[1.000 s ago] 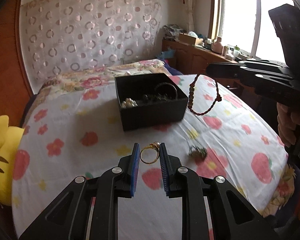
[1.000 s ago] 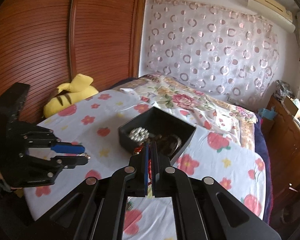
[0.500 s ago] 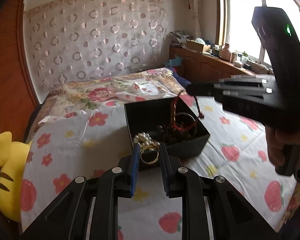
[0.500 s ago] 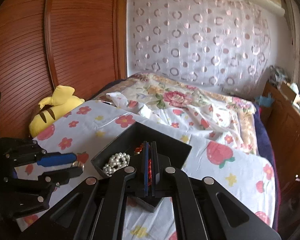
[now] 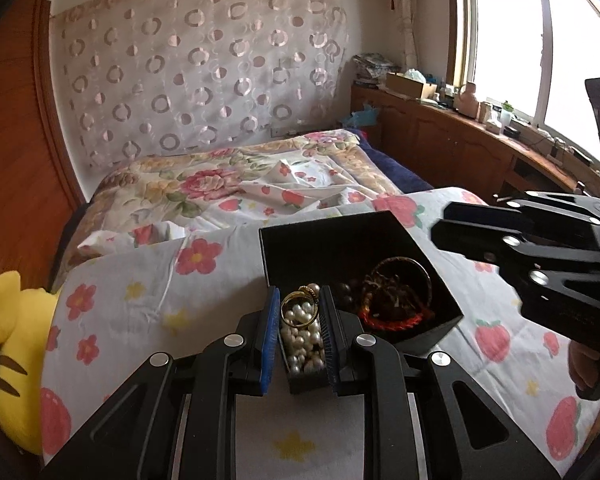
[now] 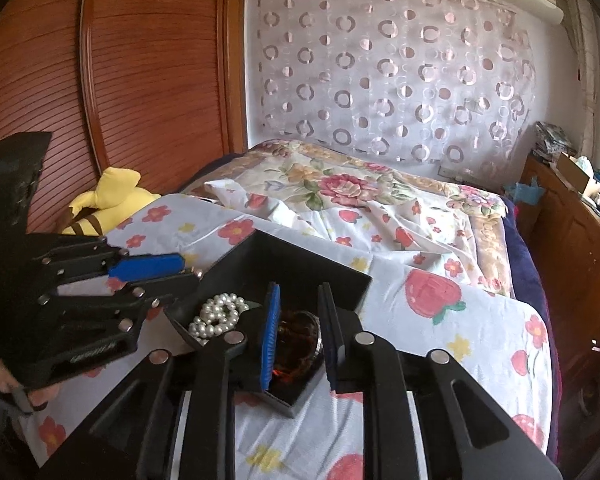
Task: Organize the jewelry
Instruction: 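Drop the ring into the black box with the left tool while the right tool drops the bracelet, then reach the right tool to the green pendant earring and close on it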
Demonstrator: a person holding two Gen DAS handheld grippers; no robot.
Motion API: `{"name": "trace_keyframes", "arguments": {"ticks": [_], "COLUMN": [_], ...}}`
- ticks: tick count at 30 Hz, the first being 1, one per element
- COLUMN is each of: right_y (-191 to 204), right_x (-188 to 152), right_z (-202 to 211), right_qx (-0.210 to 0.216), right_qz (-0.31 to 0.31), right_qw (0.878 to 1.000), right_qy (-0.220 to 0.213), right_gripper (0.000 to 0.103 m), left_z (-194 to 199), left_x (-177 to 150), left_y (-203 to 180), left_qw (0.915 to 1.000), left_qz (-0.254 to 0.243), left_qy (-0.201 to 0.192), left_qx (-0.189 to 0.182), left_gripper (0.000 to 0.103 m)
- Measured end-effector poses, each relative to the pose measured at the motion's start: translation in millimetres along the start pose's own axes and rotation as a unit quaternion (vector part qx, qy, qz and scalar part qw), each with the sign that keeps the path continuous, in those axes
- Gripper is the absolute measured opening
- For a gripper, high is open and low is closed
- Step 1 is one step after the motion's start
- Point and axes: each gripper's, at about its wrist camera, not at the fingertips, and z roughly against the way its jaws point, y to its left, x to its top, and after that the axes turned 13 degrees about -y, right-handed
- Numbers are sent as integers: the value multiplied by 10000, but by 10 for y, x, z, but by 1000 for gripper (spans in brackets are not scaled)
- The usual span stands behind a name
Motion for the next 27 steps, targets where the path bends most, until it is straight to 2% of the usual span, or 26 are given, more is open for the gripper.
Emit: {"name": "trace_keyframes", "arguments": {"ticks": [13, 14, 17, 19, 21, 27], "right_y": [-186, -188, -161, -128, -94, 21], "right_x": [-215, -222, -287, -353, -425, -607], "right_z": [262, 275, 348, 414, 487, 689], "right_qx": [2, 10, 46, 77, 110, 321], "right_qz": [-85, -86, -76, -29, 39, -1], "right_qw": [10000, 10000, 10000, 10000, 9999, 9994], "right_qy": [18, 20, 42, 36, 47, 113], "right_gripper": [22, 22, 22, 22, 22, 22], "left_z": [-318, -320, -285, -228, -185, 194], "left_x": [178, 183, 171, 132, 96, -57], "left_y": [-117, -120, -111, -102, -108, -99], "left_qw": [9999, 9999, 10000, 10000, 10000, 9994], "left_qz": [-133, -129, -36, -9, -44, -56], "left_qy": [78, 67, 16, -38, -32, -347], "left_qx": [63, 69, -11, -38, 7, 1], "left_gripper": [19, 23, 58, 62, 74, 92]}}
